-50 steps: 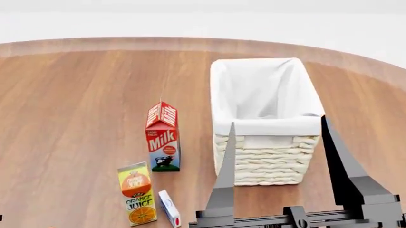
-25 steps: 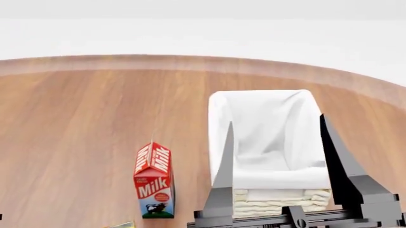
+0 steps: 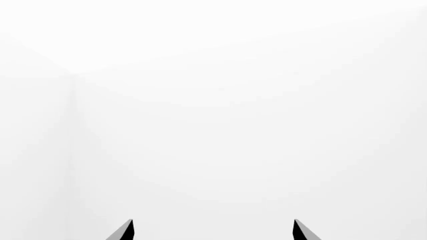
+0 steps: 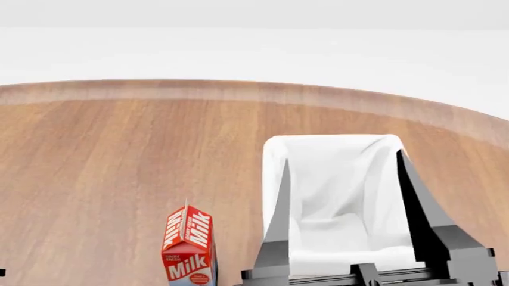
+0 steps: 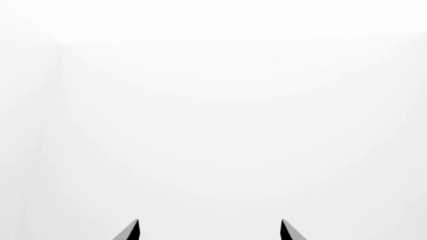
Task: Pick up the alphabet soup and the tomato sauce, and put them in the basket.
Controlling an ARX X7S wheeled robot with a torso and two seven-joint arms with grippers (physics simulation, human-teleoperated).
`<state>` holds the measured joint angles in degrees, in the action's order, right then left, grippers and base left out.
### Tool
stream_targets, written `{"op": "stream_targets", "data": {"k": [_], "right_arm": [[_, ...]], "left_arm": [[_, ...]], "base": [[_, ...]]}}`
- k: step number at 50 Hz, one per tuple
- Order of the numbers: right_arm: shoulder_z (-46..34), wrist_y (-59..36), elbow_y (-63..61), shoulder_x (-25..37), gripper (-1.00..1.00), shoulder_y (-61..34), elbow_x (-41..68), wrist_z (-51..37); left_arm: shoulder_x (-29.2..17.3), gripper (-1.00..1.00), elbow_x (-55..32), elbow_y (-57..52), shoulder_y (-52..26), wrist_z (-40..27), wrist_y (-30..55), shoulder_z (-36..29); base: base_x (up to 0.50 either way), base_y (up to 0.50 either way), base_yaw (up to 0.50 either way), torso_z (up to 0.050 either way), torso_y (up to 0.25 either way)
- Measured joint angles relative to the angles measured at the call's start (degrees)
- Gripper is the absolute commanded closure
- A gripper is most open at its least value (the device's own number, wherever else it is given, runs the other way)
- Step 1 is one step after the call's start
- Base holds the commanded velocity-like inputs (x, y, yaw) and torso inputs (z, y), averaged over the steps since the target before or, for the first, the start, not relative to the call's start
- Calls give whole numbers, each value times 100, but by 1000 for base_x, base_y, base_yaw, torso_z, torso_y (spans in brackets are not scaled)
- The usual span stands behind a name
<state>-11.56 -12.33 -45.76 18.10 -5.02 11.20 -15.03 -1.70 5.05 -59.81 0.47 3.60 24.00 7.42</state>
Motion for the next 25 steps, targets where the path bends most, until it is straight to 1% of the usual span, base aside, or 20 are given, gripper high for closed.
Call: {"op": "stream_targets", "data": {"k": [4,17,22,25], "right_arm": [[24,-123,-41,12,-100,5,144,-16],[53,-1685,-620,257,-100,-153,1105,-211],[25,-2370,-929,521,-100,-248,1755,-498],[-26,-2616,-1054,802,-100,-345,2334,-864]], "left_arm": [[-26,-100,-12,-3,2,-34,11,-19],[-33,-100,-5,-8,-4,-49,38,-42],[-30,-100,19,0,-21,-58,63,-84],[-10,-100,52,-4,-56,-35,102,-106]], "base": [[0,0,0,0,0],[0,0,0,0,0],[0,0,0,0,0],[0,0,0,0,0]]}}
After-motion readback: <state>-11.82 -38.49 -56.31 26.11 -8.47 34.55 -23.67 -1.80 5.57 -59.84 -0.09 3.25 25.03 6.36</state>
